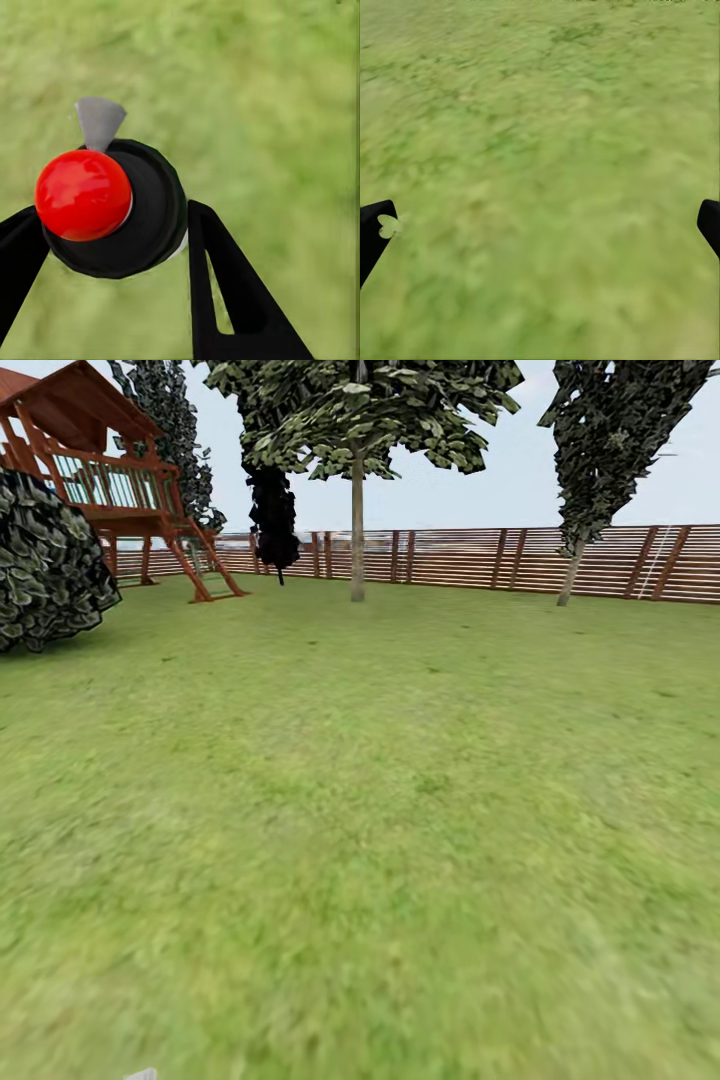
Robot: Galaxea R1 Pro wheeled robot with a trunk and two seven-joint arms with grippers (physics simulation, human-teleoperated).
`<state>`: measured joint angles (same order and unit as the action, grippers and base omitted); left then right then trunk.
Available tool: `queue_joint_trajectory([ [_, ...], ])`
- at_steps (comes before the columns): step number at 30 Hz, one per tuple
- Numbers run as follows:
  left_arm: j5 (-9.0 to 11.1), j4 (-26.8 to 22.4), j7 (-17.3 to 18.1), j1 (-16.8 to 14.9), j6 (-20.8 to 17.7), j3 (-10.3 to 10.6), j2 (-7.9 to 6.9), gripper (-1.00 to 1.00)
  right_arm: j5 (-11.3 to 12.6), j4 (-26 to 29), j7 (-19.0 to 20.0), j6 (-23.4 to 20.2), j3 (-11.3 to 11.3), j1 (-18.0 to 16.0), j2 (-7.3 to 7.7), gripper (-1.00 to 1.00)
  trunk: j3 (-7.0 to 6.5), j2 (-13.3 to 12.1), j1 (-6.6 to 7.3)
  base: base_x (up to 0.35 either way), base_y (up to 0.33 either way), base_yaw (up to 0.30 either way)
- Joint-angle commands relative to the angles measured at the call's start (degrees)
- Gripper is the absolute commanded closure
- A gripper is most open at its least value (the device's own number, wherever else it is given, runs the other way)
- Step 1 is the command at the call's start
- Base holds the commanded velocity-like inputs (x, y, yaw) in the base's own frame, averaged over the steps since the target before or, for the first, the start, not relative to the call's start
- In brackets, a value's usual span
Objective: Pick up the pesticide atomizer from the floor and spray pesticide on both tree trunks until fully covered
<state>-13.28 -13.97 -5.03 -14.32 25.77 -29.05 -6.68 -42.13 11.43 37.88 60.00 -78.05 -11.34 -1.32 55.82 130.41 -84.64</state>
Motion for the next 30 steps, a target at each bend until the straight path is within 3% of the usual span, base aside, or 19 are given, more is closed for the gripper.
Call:
queue_joint_trajectory([
  [1,0.0,-0.01,0.02,0.0,0.0,-0.02,0.0,1.0,0.0,0.0,0.0,0.0,0.0,0.0,0.0,-1.0,0.0,0.0,0.0,0.338,0.0,0.0],
  [30,0.0,-0.08,0.02,0.0,-0.01,-0.05,0.0,1.0,0.01,0.0,0.0,0.0,0.0,0.0,0.0,-1.0,0.0,0.0,0.0,0.338,0.0,0.0],
])
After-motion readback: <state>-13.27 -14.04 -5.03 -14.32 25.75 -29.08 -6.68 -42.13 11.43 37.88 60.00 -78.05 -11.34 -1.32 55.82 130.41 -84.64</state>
